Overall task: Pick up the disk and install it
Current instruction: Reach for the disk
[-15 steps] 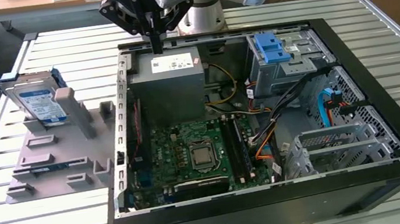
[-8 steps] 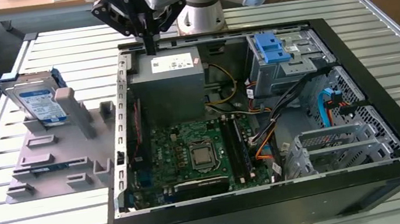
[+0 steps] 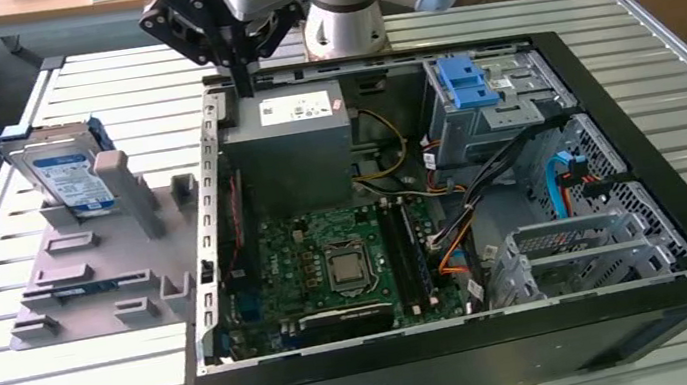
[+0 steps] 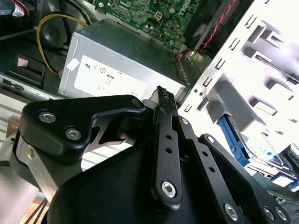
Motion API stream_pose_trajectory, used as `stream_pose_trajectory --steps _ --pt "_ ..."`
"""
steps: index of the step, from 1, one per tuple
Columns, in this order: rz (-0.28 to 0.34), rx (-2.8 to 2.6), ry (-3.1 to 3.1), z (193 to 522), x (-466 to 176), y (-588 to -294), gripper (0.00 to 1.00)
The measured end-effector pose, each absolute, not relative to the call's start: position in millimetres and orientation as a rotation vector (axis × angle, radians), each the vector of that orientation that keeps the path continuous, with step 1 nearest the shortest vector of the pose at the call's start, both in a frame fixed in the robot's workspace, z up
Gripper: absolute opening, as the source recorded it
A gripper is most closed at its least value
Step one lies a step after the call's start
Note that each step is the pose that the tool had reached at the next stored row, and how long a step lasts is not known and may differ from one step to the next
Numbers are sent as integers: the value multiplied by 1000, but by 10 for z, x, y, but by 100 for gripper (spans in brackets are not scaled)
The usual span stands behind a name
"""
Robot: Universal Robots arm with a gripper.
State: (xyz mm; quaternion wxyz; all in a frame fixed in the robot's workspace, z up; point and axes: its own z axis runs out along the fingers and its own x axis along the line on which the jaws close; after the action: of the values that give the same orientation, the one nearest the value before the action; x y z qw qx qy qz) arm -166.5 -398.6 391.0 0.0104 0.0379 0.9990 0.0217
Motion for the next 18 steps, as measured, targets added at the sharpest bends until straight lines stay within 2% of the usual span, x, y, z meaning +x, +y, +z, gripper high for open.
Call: stream_pose_trajectory --steps 18 --pt "68 118 3118 3894 -1796 -3970 11"
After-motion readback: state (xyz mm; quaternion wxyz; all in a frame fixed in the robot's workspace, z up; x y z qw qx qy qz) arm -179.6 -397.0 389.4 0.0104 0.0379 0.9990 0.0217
